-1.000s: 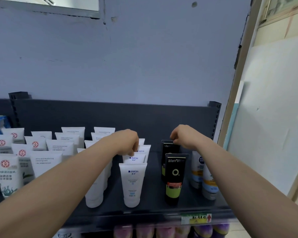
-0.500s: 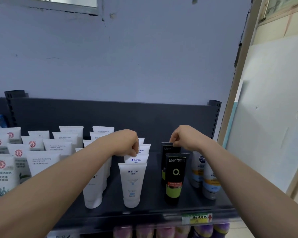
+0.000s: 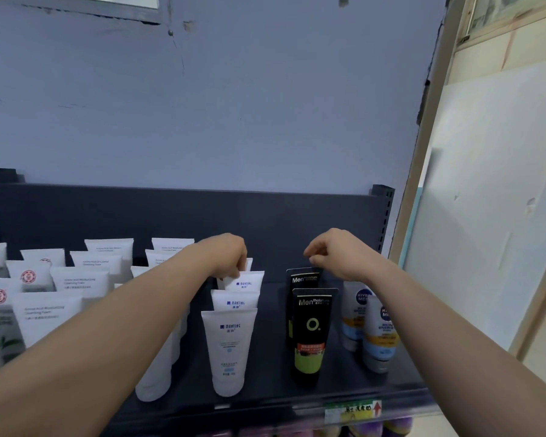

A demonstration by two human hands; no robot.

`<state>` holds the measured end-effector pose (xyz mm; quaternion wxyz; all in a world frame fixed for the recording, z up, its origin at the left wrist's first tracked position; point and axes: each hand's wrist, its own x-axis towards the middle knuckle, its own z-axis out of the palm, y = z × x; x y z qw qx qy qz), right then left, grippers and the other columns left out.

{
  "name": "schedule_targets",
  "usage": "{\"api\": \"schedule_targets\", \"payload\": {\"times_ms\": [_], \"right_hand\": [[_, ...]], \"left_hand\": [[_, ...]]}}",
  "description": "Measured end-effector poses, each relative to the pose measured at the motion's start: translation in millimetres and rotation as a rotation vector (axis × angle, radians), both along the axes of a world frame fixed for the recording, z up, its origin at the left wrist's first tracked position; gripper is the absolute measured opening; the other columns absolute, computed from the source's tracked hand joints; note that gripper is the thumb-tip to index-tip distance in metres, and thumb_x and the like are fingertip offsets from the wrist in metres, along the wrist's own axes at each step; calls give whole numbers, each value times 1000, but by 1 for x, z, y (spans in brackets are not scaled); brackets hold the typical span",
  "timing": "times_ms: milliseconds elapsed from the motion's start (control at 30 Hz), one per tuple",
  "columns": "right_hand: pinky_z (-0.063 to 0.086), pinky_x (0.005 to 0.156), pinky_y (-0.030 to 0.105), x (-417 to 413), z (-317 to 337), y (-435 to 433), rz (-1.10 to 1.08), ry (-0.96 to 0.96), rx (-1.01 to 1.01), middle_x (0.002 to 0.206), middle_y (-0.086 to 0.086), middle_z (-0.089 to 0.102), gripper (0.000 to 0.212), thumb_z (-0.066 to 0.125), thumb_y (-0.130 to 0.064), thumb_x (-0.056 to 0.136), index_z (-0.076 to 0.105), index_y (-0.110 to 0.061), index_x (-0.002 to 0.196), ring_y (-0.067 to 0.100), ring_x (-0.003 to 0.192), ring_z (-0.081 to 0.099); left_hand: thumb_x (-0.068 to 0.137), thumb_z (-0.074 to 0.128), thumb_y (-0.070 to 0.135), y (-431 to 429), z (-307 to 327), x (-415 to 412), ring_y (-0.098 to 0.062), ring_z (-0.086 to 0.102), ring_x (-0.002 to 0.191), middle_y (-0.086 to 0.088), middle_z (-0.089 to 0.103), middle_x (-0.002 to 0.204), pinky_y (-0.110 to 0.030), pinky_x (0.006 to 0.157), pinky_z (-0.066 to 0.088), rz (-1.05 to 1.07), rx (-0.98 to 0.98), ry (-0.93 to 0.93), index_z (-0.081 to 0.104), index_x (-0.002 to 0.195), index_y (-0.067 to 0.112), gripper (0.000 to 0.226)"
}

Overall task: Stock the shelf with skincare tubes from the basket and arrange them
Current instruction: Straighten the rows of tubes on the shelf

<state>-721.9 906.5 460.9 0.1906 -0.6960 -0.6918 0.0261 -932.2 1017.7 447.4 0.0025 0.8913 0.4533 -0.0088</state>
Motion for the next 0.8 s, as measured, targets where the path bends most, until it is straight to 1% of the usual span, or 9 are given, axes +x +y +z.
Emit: {"api": "schedule_targets", "payload": {"times_ms": [200,333,467,500,567,633,700,767,800], "right_hand": [[45,88,23,3,-2,3,3,28,19,113,-4,68,20,59,-18,92,70,-21,108,11,100,61],[45,87,23,2,-2,4,5,30,19,112,-4,68,19,59,-19,92,70,-22,107,9,97,60],[46,89,25,3,-2,4,-2,17,23,112,-4,68,20,59,-19,91,71,-22,107,11,99,61],[46,89,25,4,-2,4,-6,14,27,112,-4,69,20,58,-19,91,70,-22,108,11,100,61],[46,89,24,8,-1,2,-14,7,31,112,-4,69,21,58,-19,92,70,-22,109,10,99,61],[45,87,23,12,-1,-1,-17,1,27,112,-5,68,21,58,-19,92,70,-21,109,9,97,60],[43,85,21,17,-2,-3,-22,-4,33,113,-4,68,22,57,-19,92,70,-22,110,8,94,58],[43,86,21,22,-2,-7,-34,0,42,114,-4,68,23,57,-18,93,69,-21,112,9,96,59],[43,88,21,25,-1,-10,-42,3,49,115,-4,67,25,57,-17,93,68,-21,114,10,100,59]], "left_hand": [[84,65,14,-6,6,-16,-13,53,80,4,69,98,-26,72,46,-28,45,0,72,98,15,16],[84,66,16,-6,1,-22,-13,55,82,3,70,100,-27,78,49,-18,27,-3,73,100,16,17],[88,61,24,-2,11,-22,-11,58,78,6,67,86,-29,78,50,-13,-35,-53,72,86,20,12],[90,59,25,0,14,-20,-13,60,81,6,67,88,-31,79,51,-9,-16,-81,71,89,20,13],[91,57,25,8,16,-14,-18,61,96,3,66,104,-37,87,51,1,70,-111,69,105,19,20],[90,55,19,15,13,-8,-22,60,102,1,63,114,-39,89,51,7,111,-56,65,115,22,27],[88,52,12,20,5,-2,-21,60,90,1,63,106,-33,78,52,15,82,40,67,104,25,26],[86,51,11,21,1,3,-20,56,77,1,63,94,-29,64,46,37,57,96,65,85,22,17],[86,51,12,21,2,4,-21,56,76,-1,64,93,-29,63,44,46,54,107,64,84,19,15]]}}
